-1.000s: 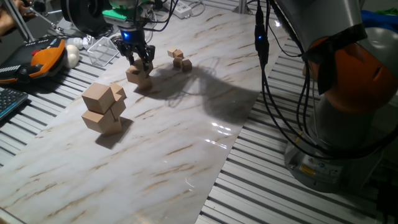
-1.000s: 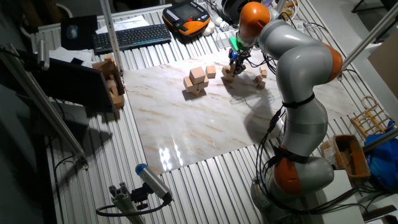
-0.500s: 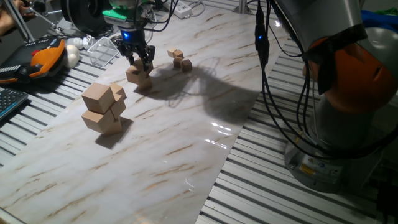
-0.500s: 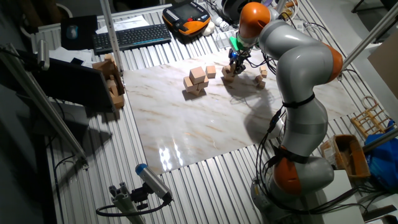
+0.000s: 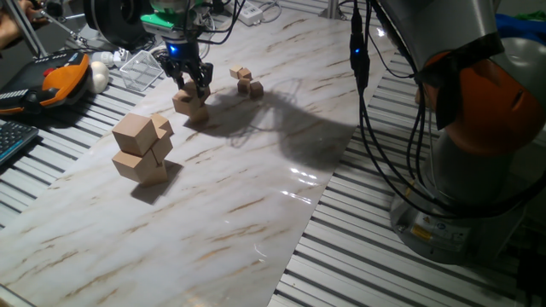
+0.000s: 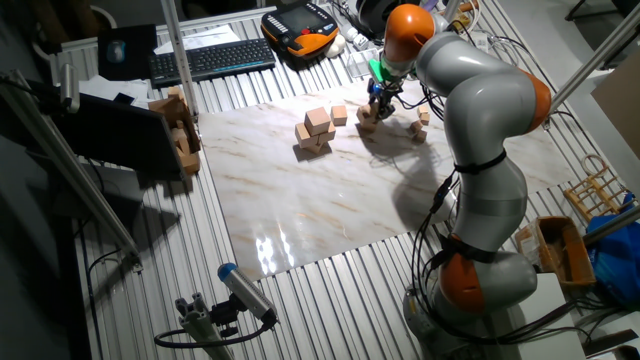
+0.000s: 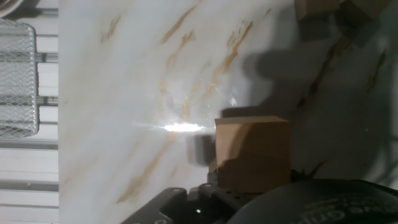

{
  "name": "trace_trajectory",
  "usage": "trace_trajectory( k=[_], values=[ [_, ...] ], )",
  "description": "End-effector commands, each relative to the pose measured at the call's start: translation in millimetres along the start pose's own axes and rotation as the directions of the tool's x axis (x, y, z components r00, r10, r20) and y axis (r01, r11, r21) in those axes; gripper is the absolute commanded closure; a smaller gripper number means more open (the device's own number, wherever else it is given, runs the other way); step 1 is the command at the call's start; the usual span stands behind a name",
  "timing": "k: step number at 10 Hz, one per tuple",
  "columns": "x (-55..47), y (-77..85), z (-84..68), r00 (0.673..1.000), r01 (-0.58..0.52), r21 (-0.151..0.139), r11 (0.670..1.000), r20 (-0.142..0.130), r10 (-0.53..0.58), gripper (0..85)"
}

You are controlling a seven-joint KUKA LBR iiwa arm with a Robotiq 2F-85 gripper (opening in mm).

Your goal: Stack the blocks into a cross shape

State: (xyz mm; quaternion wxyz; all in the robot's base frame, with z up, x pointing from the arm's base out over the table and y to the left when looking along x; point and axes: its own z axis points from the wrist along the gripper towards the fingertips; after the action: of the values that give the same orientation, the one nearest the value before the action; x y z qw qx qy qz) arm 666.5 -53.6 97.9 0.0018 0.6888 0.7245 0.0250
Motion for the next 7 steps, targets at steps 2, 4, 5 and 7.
trace_trajectory(
  k=[2,4,5,7],
  values=[
    [0.1,0.0,0.0,1.0,0.0,-0.002,1.0,0.002,0.0,17.0],
    [0.0,0.0,-0.2,1.0,0.0,-0.001,1.0,0.003,0.0,0.0],
    [-0.2,0.1,-2.5,1.0,0.005,0.0,1.0,0.003,-0.005,0.0],
    [0.4,0.1,-11.3,1.0,0.005,0.009,1.0,0.004,-0.005,0.0]
  ],
)
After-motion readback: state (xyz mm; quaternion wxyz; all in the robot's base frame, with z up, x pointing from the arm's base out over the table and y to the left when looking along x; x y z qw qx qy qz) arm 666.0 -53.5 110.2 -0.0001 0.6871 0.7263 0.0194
